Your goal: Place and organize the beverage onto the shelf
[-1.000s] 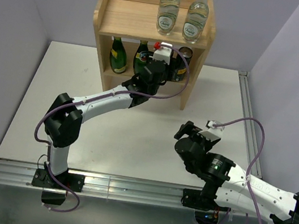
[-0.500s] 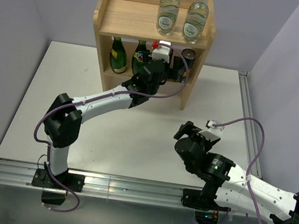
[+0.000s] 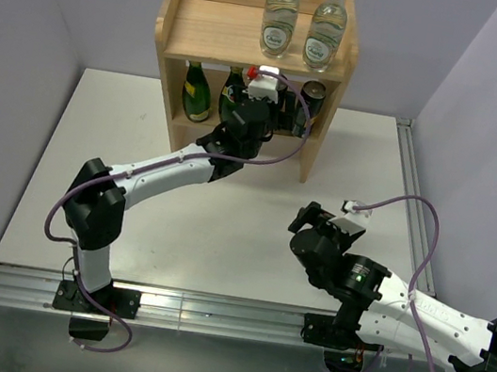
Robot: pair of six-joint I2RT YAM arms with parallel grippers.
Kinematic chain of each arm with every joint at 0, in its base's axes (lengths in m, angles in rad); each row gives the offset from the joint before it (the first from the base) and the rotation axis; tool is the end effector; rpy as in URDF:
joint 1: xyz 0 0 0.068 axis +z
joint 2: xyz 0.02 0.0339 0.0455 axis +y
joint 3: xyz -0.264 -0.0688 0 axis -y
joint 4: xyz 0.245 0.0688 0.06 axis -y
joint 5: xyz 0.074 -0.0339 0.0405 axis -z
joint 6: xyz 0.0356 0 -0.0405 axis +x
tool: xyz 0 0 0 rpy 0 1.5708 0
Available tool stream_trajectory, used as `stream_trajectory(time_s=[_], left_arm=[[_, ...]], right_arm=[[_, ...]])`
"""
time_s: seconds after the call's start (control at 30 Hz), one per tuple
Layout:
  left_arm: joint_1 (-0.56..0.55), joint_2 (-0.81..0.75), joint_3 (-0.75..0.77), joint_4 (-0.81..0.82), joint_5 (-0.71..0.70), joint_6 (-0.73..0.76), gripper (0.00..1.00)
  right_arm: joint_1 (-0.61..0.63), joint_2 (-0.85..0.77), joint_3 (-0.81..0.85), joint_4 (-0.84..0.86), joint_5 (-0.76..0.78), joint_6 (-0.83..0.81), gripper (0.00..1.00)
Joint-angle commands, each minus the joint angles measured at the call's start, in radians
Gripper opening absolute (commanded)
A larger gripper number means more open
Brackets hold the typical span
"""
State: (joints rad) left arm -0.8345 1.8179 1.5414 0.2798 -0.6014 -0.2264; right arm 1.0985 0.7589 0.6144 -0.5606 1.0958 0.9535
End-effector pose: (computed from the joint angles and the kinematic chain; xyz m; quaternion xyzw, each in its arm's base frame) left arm 0.3104 -0.3125 0.3607 0.0017 0.7061 -0.1619 0.6893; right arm 0.0957 0.1176 0.2607 0.1618 0.7887 0.0612 0.5900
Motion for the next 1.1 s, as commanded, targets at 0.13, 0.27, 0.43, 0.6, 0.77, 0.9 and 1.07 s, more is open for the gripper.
stream_trajectory(time_s=[0.13, 0.27, 0.43, 0.6, 0.77, 0.9, 1.07], left_arm=[[-0.06, -0.118, -0.052, 0.003, -0.05, -0.014, 0.93], [-0.087, -0.167, -0.109, -0.011, -0.083, -0.034, 0.93], [-0.112, -0.25, -0.216, -0.085, -0.123, -0.091, 0.91], [-0.186, -0.455, -0.531, -0.094, -0.191, -0.2, 0.91], [-0.287, -0.679, -0.7, -0.241, -0.325, -0.312, 0.91], [-0.322, -0.834, -0.802, -0.318, -0.369, -0.353, 0.91], [-0.327, -0.91, -0.833, -0.344, -0.413, -0.34, 0.92]], right_arm=[[-0.008, 0.011, -0.005, 0.021, 0.009, 0.03, 0.93], [-0.008, 0.011, -0.007, 0.028, 0.001, 0.03, 0.93], [-0.005, 0.013, 0.001, 0.05, -0.013, -0.014, 0.9], [0.001, 0.01, 0.161, 0.177, -0.045, -0.321, 0.93], [0.003, 0.0, 0.35, 0.283, -0.048, -0.539, 0.98], [0.003, -0.02, 0.416, 0.398, -0.08, -0.715, 1.0], [0.004, 0.0, 0.426, 0.498, -0.103, -0.817, 1.0]])
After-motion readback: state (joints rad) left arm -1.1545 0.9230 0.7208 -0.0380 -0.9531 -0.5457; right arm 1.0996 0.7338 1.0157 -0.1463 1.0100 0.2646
